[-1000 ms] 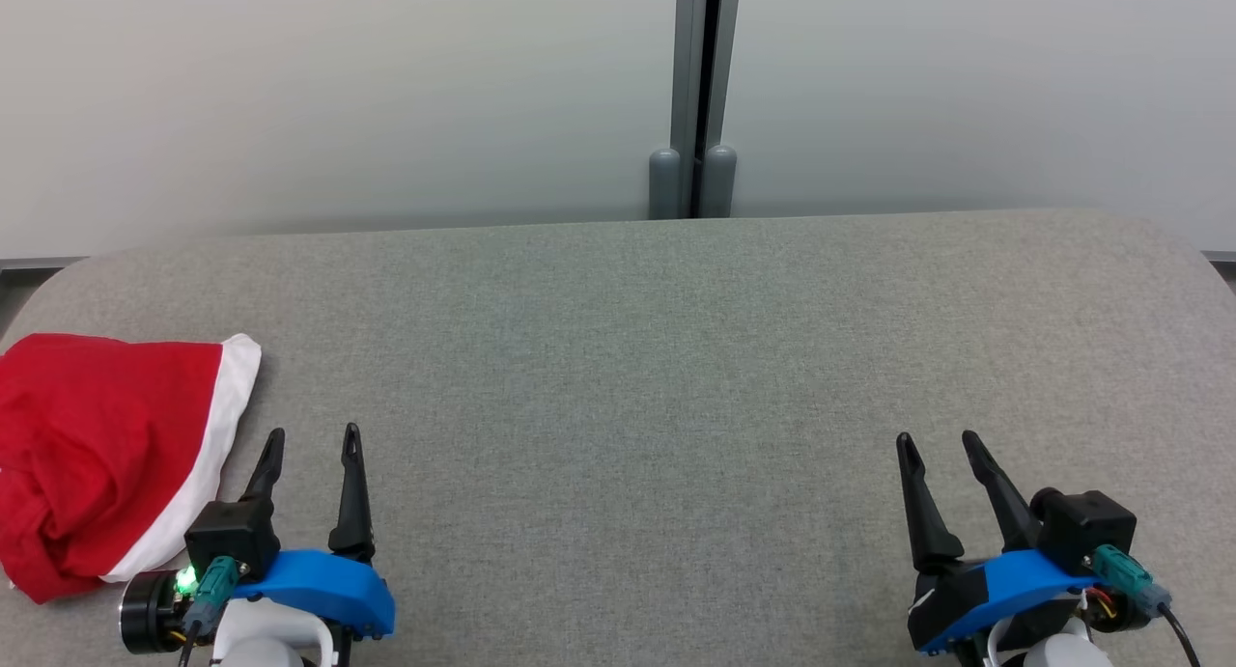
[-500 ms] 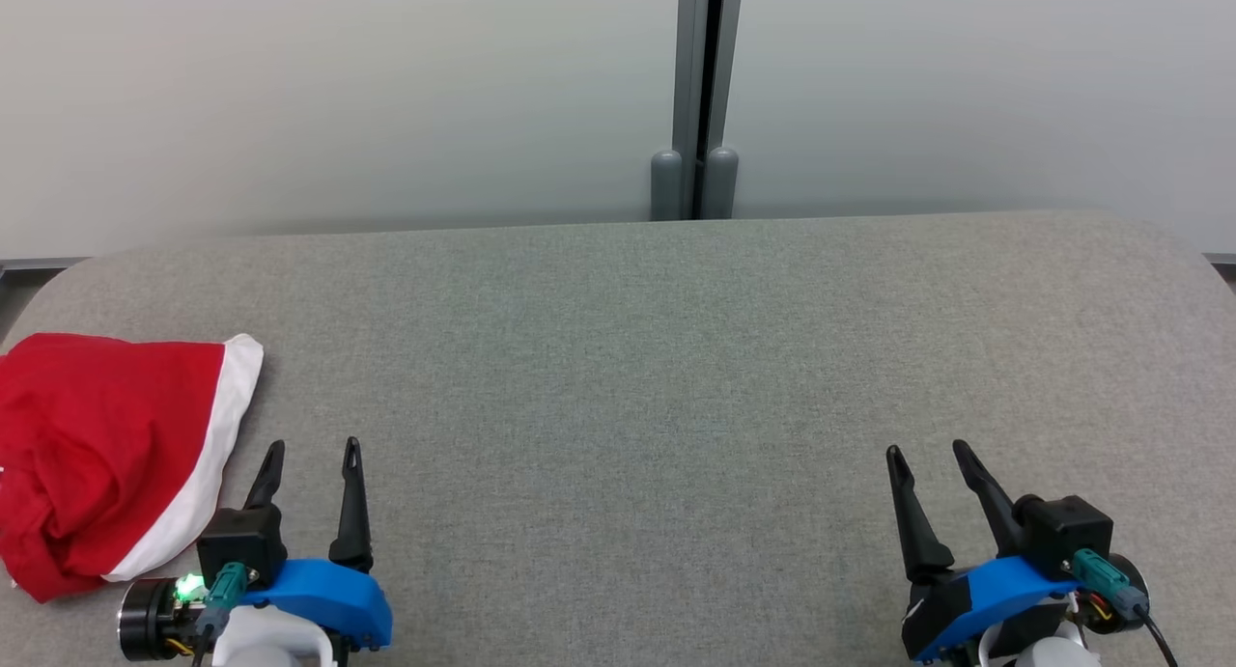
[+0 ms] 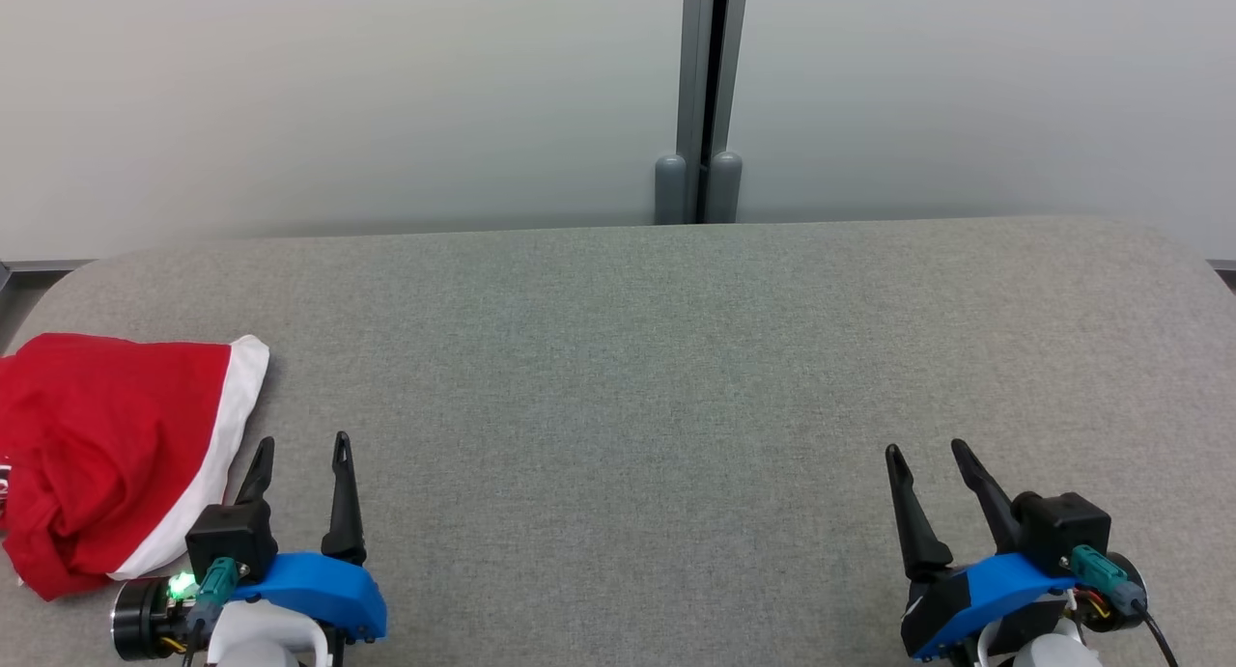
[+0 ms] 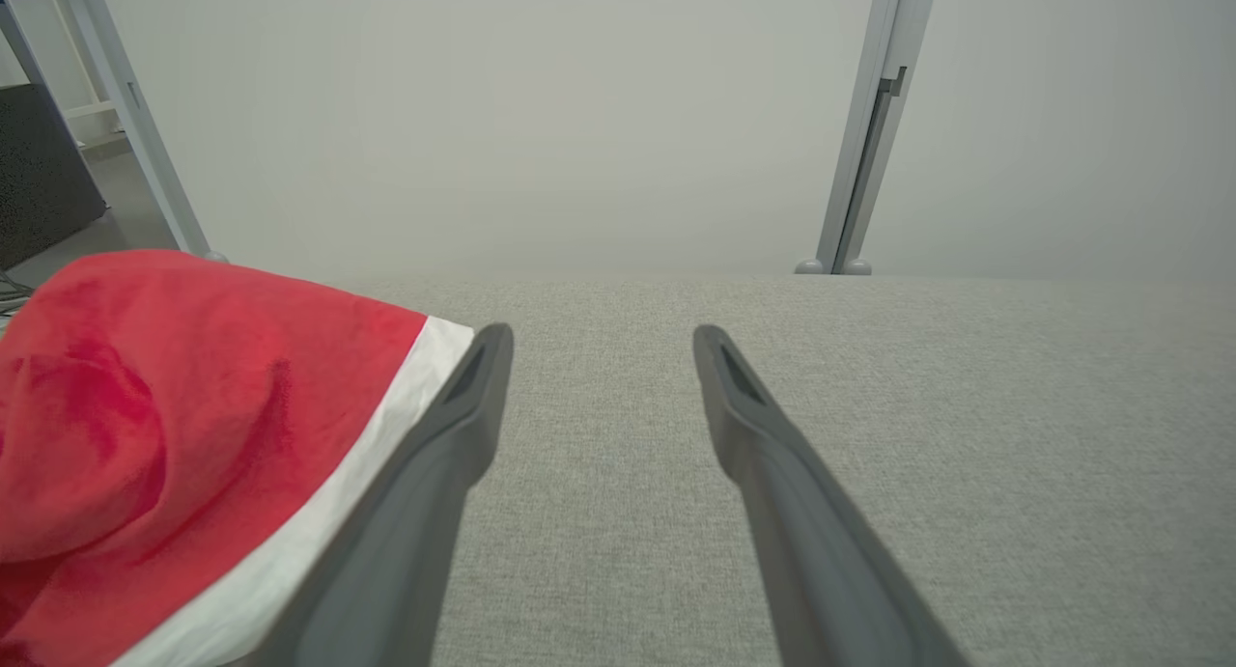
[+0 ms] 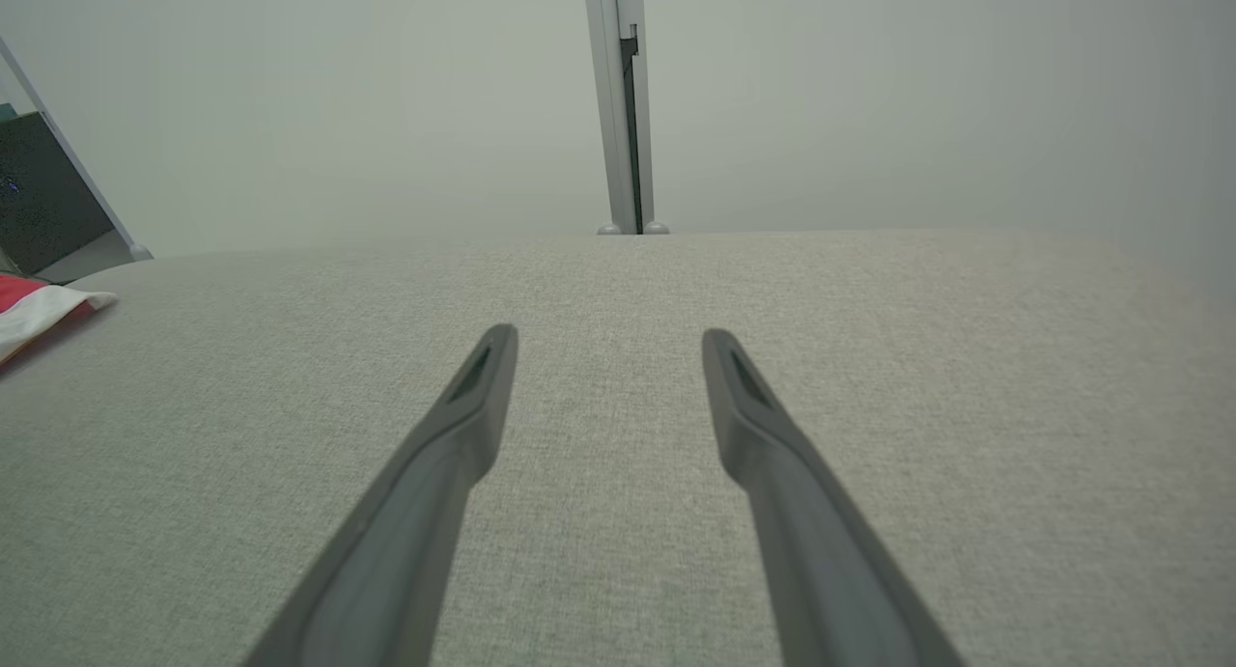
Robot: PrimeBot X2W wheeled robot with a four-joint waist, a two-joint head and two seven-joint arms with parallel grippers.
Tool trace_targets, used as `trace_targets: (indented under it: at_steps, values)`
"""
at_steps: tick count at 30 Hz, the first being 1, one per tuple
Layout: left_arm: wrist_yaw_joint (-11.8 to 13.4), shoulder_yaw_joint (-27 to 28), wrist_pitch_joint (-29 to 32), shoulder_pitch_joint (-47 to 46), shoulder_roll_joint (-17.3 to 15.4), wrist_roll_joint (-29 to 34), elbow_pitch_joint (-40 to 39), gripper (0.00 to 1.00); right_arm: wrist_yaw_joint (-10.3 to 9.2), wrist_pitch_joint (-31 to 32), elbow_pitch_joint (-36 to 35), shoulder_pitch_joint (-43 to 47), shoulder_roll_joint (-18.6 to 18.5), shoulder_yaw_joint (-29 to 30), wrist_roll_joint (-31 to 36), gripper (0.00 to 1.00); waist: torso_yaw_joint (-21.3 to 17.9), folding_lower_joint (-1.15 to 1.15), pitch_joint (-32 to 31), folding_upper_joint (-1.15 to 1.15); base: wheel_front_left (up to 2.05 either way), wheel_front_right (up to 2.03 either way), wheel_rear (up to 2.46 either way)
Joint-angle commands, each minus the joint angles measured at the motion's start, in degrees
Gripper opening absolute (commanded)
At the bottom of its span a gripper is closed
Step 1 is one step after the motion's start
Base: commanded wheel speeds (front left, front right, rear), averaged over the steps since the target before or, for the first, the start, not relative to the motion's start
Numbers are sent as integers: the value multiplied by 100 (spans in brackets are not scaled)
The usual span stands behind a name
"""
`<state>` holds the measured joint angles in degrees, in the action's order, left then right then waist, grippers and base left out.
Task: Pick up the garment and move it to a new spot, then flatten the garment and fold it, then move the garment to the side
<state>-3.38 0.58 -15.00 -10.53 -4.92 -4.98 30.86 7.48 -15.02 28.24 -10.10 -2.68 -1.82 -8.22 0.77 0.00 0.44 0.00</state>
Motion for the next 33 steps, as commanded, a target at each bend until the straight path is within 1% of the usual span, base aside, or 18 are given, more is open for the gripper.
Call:
trace_targets:
  at_steps: [1, 4, 7, 13, 19, 24, 25, 26, 27, 33]
  values:
    - [33, -1, -28, -41, -3, -7, 10, 100, 3, -24, 11, -74, -38, -9, -33, 100, 3, 0, 3, 0, 0, 0, 0]
    - [38, 14, -28, -42, -4, -42, 20, 100, 3, -24, 12, -73, -38, 14, -42, 100, 33, 0, 23, 0, 0, 0, 0]
    - [92, 46, -28, -81, 4, -53, -52, 100, 3, -23, -23, -87, -37, 56, -53, 100, 134, 0, 78, 0, 0, 0, 0]
    - [163, 135, -28, -99, -99, -54, -96, 100, 3, -22, -47, -114, -35, 20, -98, 100, 425, 0, 130, 0, 0, 0, 0]
    - [235, 267, -28, -36, -157, -113, -201, 100, 3, -22, -40, -89, -35, -40, -145, 100, 853, 0, 137, 0, 0, 0, 0]
    - [288, 325, -26, 73, -152, -118, -327, 100, 3, -22, -45, -73, -36, 22, -49, 100, 1287, 0, 171, 0, 0, 0, 0]
    - [288, 325, -26, 73, -152, -118, -327, 100, 3, -22, -45, -73, -36, 22, -49, 100, 1287, 0, 171, 0, 0, 0, 0]
    - [305, 352, -25, 77, -153, -130, -385, 100, 3, -23, -54, -79, -36, 32, -29, 100, 1460, 0, 189, 0, 0, 0, 0]
    - [305, 352, -25, 77, -153, -130, -385, 100, 3, -23, -54, -79, -36, 32, -29, 100, 1460, 0, 189, 0, 0, 0, 0]
    - [343, 400, -23, 147, -176, -147, -449, 100, 3, -22, -51, -74, -36, 31, -11, 100, 1955, 0, 207, 0, 0, 0, 0]
